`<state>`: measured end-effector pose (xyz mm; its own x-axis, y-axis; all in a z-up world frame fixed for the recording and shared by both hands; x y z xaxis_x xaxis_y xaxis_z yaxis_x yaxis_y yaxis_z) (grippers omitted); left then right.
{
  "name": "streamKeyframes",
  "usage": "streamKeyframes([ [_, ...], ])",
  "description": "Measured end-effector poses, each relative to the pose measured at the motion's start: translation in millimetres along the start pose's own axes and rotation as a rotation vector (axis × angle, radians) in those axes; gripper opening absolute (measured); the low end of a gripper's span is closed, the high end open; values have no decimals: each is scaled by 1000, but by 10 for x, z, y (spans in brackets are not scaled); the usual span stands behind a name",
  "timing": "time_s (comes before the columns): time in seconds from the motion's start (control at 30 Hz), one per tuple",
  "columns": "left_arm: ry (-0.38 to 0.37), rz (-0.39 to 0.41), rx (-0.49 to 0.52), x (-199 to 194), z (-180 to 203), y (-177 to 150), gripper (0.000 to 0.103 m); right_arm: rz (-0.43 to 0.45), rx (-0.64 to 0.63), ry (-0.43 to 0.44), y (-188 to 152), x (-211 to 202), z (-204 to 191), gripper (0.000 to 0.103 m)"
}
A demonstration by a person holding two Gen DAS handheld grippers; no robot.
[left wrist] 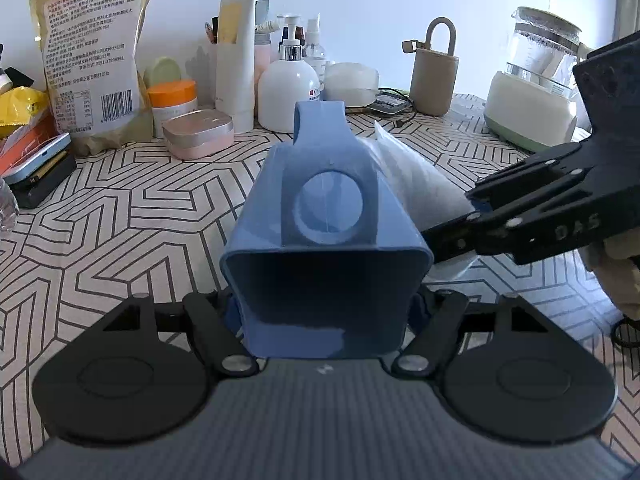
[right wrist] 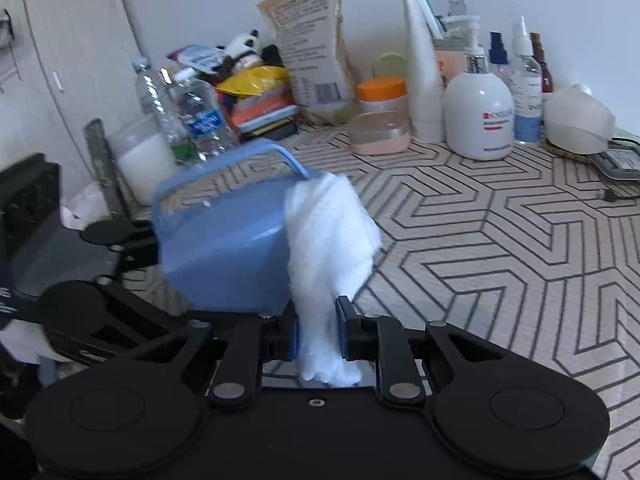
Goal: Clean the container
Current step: 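Wipe the held wipe along the container's outer wall with the right tool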
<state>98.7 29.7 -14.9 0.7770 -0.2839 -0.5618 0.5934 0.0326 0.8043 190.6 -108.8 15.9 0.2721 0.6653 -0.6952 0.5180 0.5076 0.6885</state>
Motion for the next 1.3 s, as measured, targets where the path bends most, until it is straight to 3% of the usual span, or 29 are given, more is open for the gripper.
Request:
streamKeyframes([
  [0.07, -11, -10, 5, 10, 13, -3, 80, 5, 16, 15, 14, -28, 5, 29],
  [0.13, -19, -20, 4, 23, 19, -5, 96, 9, 38, 24, 27, -53, 27, 45],
  [0.2, -18, -22, -10, 30, 3, -1, 97, 15, 76, 26, 43, -68, 69, 60],
  [0.3, -19, -9, -47, 29, -47, 9, 101, 24, 134, 64, 53, -91, 124, 62],
  [0.37, -18, 7, -81, 27, -88, 17, 103, 44, 178, 78, 60, -117, 167, 57],
  [0.43, -10, 26, -114, 31, -120, 27, 103, 61, 229, 99, 73, -135, 215, 27],
  [0.47, -6, 34, -120, 31, -129, 30, 102, 61, 249, 115, 75, -134, 235, 22],
  [0.5, -8, 43, -117, 23, -126, 27, 93, 56, 255, 120, 71, -124, 243, 18],
  [0.53, -13, 52, -112, 14, -120, 23, 76, 50, 250, 112, 65, -108, 237, 17],
  [0.77, -73, 88, -92, -60, -96, 27, 75, 34, 259, 148, 35, -52, 224, 17],
  [1.0, -103, 162, -110, -158, -123, 53, 75, 92, 312, 339, 80, -175, 205, 17],
  [1.3, -137, 161, -83, -150, -23, 65, 75, 135, 314, 524, 133, -286, 51, 17],
])
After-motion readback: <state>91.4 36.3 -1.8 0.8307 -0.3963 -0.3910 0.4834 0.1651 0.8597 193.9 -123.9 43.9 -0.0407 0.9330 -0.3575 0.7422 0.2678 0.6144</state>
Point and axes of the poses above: each gripper's, at about its wrist camera, not at the fingertips, and x roughly the way its jaws point, z to its right, y to its top, the point moved 4 cm from there along x, roughly the way its jaws point, and after that the axes turned 11 degrees about -y, right-handed, at the moved point
